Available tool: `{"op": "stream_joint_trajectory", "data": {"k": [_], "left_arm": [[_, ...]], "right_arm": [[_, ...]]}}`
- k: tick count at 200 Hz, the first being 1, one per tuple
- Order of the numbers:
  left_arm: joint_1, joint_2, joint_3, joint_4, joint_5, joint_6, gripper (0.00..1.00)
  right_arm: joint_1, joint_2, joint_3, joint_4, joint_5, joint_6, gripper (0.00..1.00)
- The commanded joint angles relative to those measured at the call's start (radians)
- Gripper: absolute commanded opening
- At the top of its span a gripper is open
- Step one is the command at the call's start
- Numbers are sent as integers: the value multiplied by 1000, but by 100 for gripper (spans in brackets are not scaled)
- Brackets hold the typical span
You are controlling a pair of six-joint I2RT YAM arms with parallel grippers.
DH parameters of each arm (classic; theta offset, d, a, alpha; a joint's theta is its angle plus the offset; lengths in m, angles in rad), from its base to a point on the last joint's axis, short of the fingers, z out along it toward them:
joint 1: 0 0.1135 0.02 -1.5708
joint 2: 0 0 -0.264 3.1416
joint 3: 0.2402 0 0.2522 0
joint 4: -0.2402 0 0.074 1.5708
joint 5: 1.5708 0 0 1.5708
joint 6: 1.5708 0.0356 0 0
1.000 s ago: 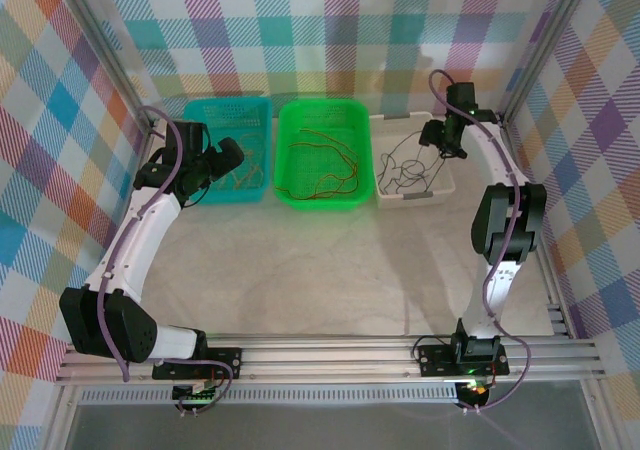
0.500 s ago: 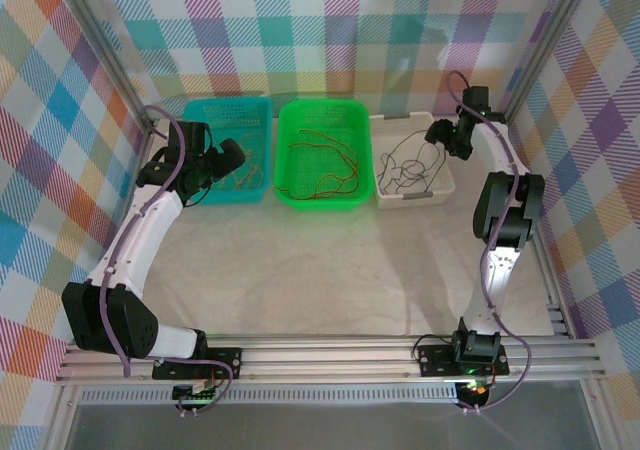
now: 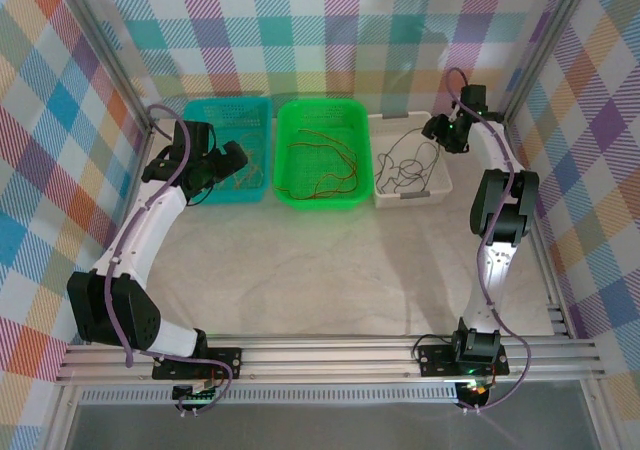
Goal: Untangle the cables
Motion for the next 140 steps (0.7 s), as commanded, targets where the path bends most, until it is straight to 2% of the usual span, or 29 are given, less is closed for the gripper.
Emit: {"op": "stream_joint_trajectory", "data": {"k": [1, 45, 90, 114, 140], "left_arm": [[13, 7, 27, 4, 2, 21, 100], [13, 11, 31, 4, 4, 24, 100], [15, 12, 31, 4, 8, 24, 100], [14, 14, 32, 2, 11, 25, 100], [14, 17, 33, 1, 18, 26, 100]], "right_arm": [[5, -25, -38, 58, -53, 33, 50], [5, -69, -83, 108, -96, 51, 40], [6, -113, -115, 112, -69, 39, 26], [6, -125, -113, 84, -21, 15, 25], [6, -102, -81, 27, -4, -15, 32]]}}
